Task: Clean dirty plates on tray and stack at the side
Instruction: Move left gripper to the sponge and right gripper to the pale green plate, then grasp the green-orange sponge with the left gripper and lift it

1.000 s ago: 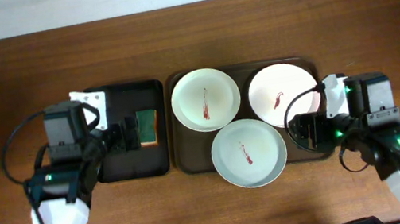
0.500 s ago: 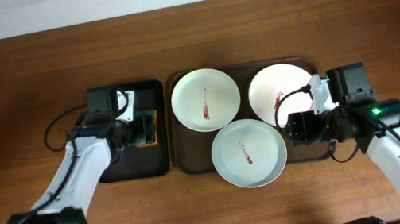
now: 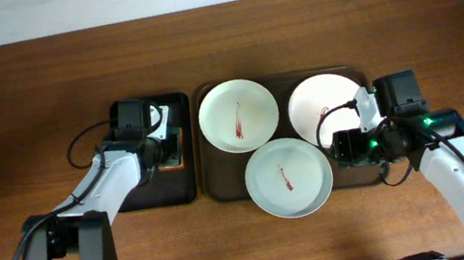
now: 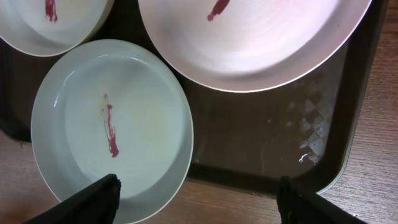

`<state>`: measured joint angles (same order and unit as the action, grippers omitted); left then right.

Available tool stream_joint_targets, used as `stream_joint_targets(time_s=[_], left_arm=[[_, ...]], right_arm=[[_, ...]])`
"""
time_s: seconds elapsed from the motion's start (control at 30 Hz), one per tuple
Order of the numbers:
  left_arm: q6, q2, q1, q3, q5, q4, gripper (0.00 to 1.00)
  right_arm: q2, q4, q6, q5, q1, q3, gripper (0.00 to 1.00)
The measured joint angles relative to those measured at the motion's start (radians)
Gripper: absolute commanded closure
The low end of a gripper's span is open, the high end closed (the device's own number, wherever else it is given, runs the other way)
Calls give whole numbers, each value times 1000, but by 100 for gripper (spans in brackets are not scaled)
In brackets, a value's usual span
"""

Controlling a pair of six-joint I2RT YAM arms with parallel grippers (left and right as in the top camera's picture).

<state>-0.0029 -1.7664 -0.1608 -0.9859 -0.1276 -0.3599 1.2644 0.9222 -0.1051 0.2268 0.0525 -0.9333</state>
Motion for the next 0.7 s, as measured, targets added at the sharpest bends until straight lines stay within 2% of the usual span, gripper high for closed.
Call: stream_joint_targets(time_s=[0.03,0.3,0.4,0.5,0.6,0.7], left_arm=[[-5,0,0,0,0,1,100],[2,-1,0,-4,0,-19,100],[2,6,0,-5,1,-37,100],[1,43,0,-5,1,-76,100],[-2,96,0,-5,1,-101,100],[-2,131,0,-5,0,-137,100]], right_arm=[[0,0,0,0,0,0,22],[24,-3,0,1,0,0,34],[81,-2,0,1,0,0,42],[154,-7,1,7,0,0,44],[220,-21,0,35,0,0,56],[289,-30,1,56,0,0,58]])
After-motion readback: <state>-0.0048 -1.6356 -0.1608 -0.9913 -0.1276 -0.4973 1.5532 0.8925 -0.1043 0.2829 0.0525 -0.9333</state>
